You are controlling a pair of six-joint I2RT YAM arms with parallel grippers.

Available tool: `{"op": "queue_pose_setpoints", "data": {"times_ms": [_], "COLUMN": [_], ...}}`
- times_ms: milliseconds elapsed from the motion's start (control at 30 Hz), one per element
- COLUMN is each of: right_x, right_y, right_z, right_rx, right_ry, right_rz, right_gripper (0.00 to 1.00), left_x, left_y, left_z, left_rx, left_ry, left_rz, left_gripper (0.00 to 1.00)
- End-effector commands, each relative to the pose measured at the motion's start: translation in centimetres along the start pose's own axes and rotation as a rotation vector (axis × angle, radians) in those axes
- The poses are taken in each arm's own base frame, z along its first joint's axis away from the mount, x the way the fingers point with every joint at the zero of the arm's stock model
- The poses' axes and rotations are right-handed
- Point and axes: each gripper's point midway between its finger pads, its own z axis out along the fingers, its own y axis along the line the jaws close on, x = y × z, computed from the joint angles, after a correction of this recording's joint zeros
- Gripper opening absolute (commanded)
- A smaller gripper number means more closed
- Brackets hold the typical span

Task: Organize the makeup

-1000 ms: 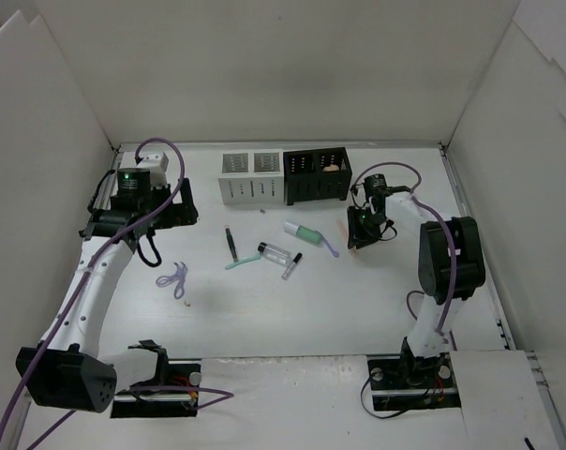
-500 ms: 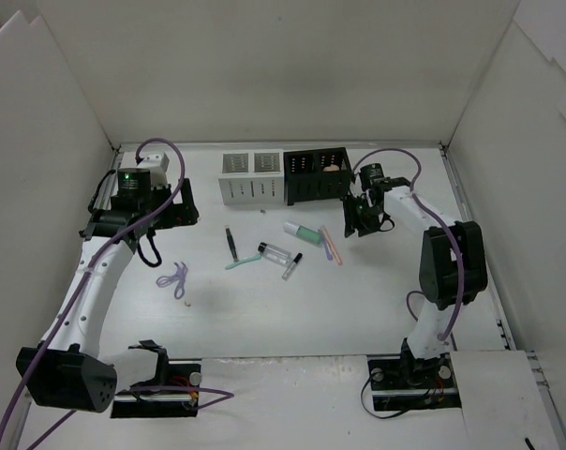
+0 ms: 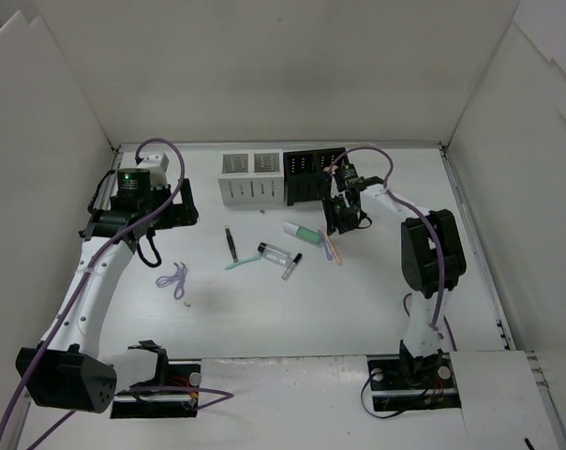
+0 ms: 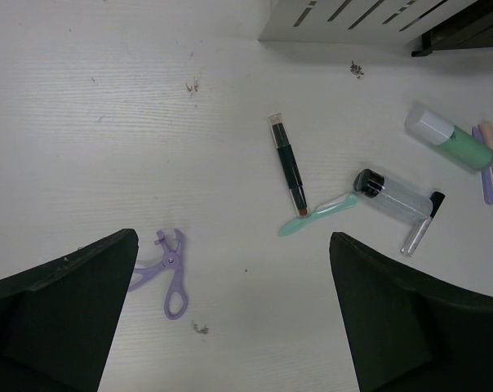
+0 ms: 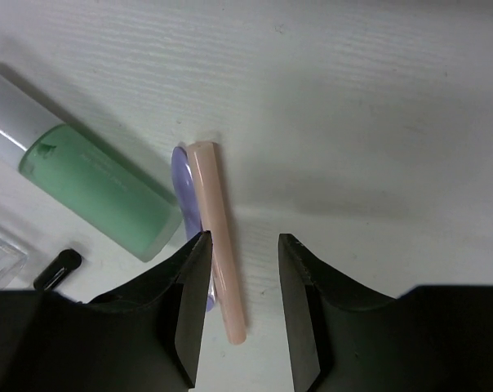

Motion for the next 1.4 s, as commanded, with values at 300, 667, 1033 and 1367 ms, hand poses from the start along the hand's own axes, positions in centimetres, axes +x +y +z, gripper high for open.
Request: {"op": "queue_pose_setpoints", "data": {"times_ms": [300,667,1033,1367], "right_x": [-1.5,-0.3,-10.0,-22.5], "right_y": [0.6,-1.2,3.2,8.8], "right_z": [1.5,2.1,-11.9,-23.5], "right_rx": [0.024,0.117,0.003,-0.138], "right_ry": [-0.027,-0.003,-0.407,-0.869], "right_rz": [-0.015,-0.008,-0.067,-0.192], "right_gripper": [0.33,0.15,0.0,0.0], "left_x": [-2.0,-2.0,-2.0,-1.9], "left_y": [-0.2,-0.3,-0.4,-0.3], "left_z": [-0.6,-0.6,-0.5,-0.5], "left_rx": [0.013,0.014,0.023,0.019], "left_ry": [-0.076,-0.075,-0.073,-0.072], "left_rz": [0.012,0.012,0.011,0.009], "left_gripper": [0.99,0.99,0.99,0.99]}}
